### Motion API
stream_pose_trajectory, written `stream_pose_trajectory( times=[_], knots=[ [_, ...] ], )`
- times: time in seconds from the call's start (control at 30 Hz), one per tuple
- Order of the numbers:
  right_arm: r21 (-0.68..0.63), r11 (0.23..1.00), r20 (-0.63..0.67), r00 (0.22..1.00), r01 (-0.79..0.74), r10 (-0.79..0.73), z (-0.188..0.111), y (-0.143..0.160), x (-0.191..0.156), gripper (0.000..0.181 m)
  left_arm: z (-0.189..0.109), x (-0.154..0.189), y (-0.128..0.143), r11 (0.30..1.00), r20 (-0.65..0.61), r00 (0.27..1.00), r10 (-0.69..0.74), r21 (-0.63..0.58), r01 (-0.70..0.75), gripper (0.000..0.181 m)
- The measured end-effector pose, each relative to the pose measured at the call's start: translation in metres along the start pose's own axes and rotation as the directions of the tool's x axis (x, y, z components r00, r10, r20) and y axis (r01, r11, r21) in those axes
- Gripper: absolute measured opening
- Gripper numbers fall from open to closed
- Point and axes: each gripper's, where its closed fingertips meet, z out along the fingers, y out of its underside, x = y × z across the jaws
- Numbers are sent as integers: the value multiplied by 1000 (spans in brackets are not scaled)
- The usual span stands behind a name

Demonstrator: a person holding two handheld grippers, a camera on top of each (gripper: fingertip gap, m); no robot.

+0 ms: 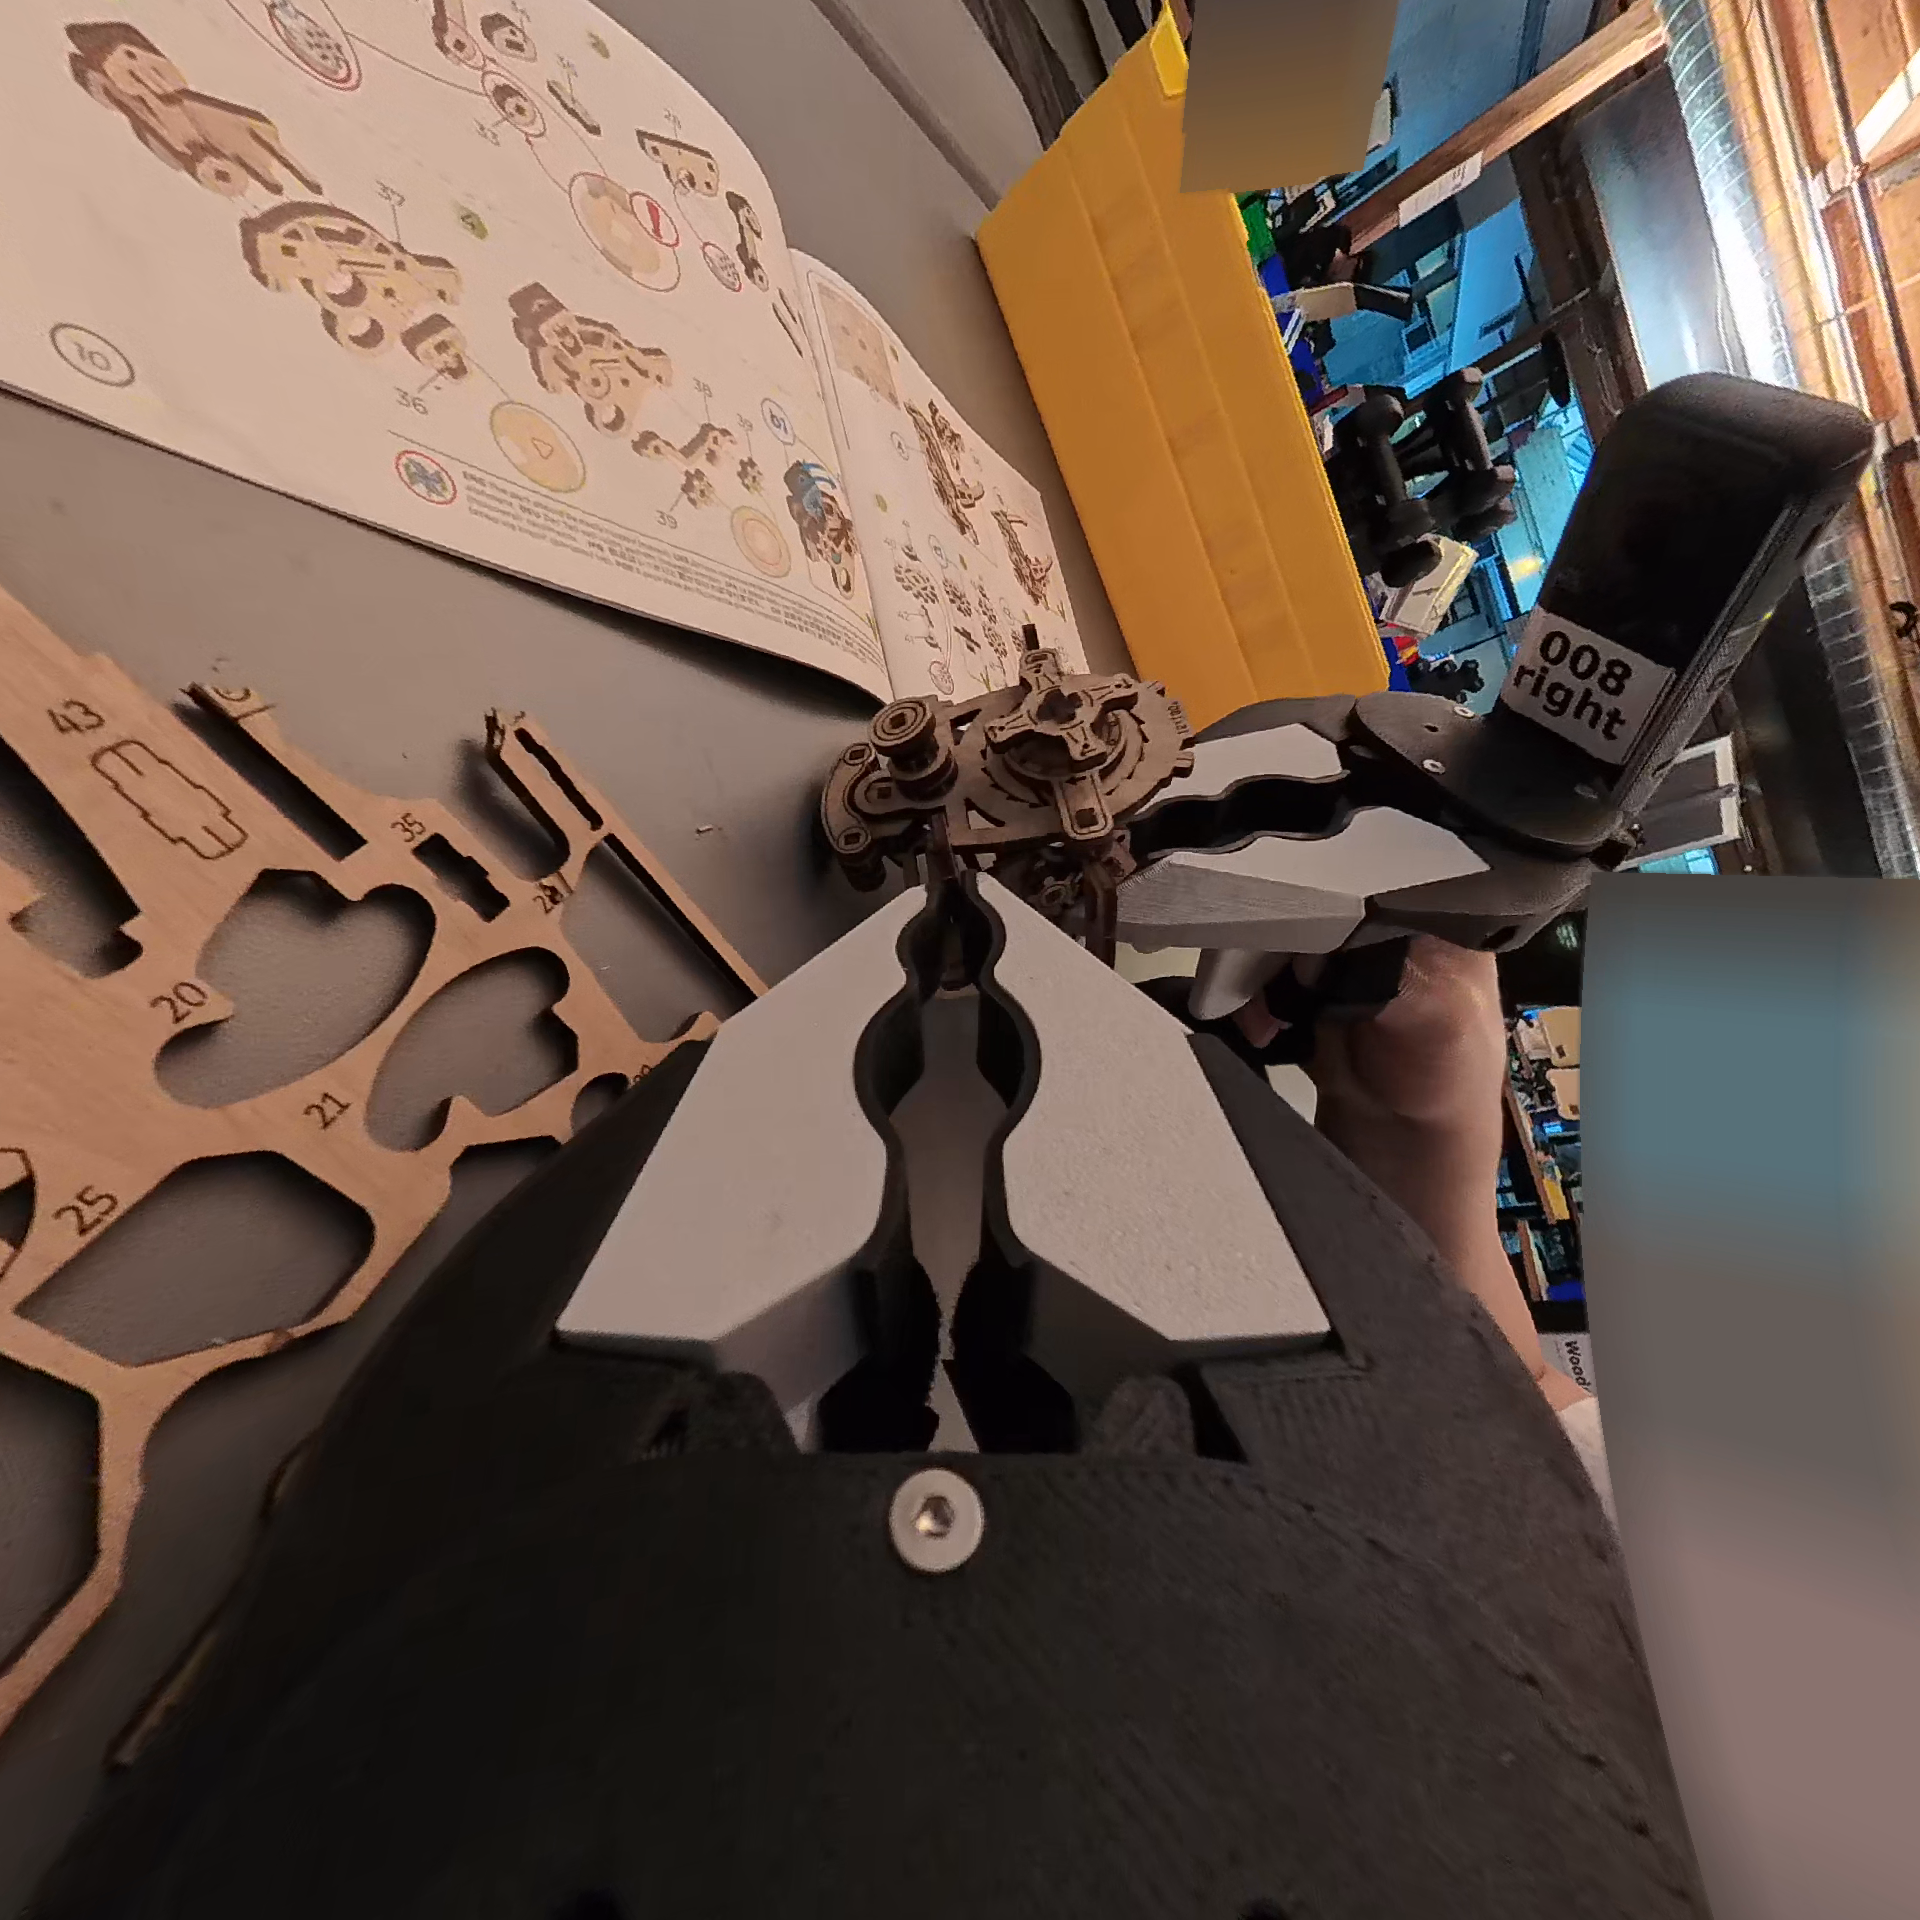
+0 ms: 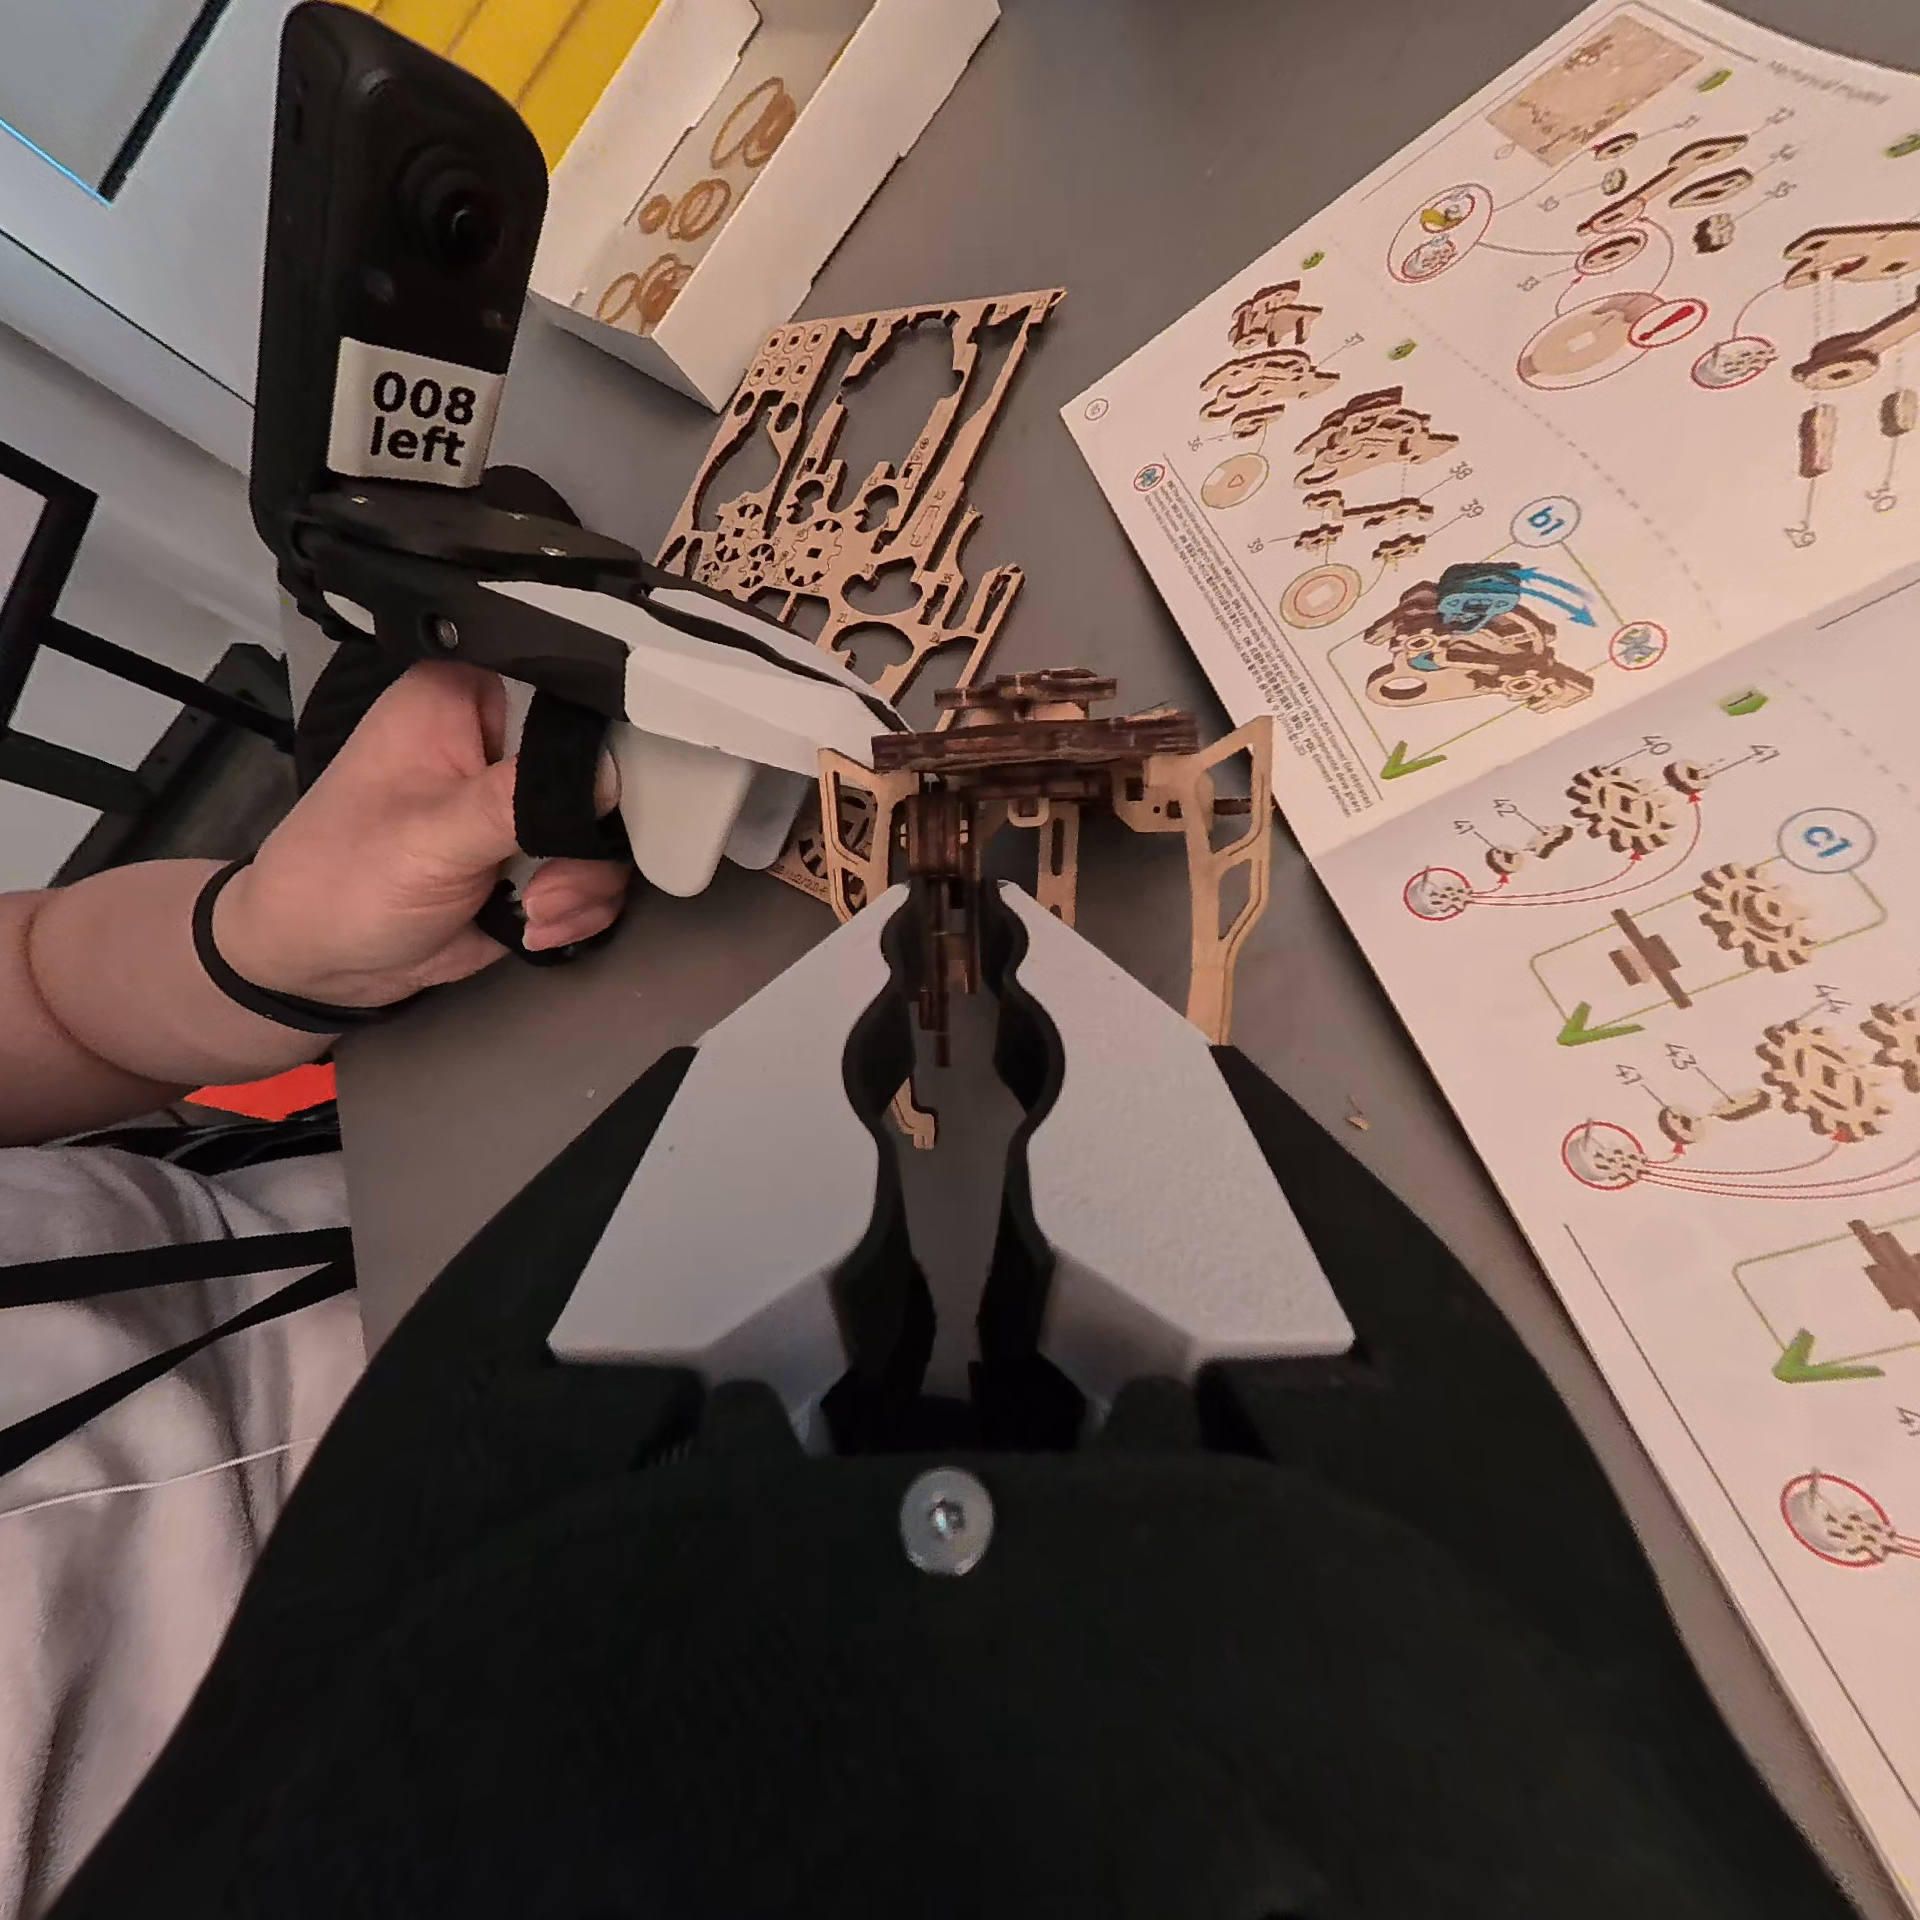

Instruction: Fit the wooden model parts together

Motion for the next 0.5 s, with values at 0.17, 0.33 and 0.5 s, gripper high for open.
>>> stream_pose_trajectory(
  times=[0.17, 0.33, 0.5],
  knots=[
    [-31, 999, -35, 999, 34, -35, 1, 4, -1, 7, 0, -2, 0, 999, -11, 999, -43, 1, 43, 0],
    [-13, 1000, -61, 998, -29, 28, 1, 3, 6, 8, 0, -2, 0, 999, -8, 999, -33, 2, 33, 0],
    [6, 999, -30, 999, -44, 44, 0, 1, 6, 7, -1, 0, -2, 1000, -18, 999, -29, 10, 29, 0]
  ],
)
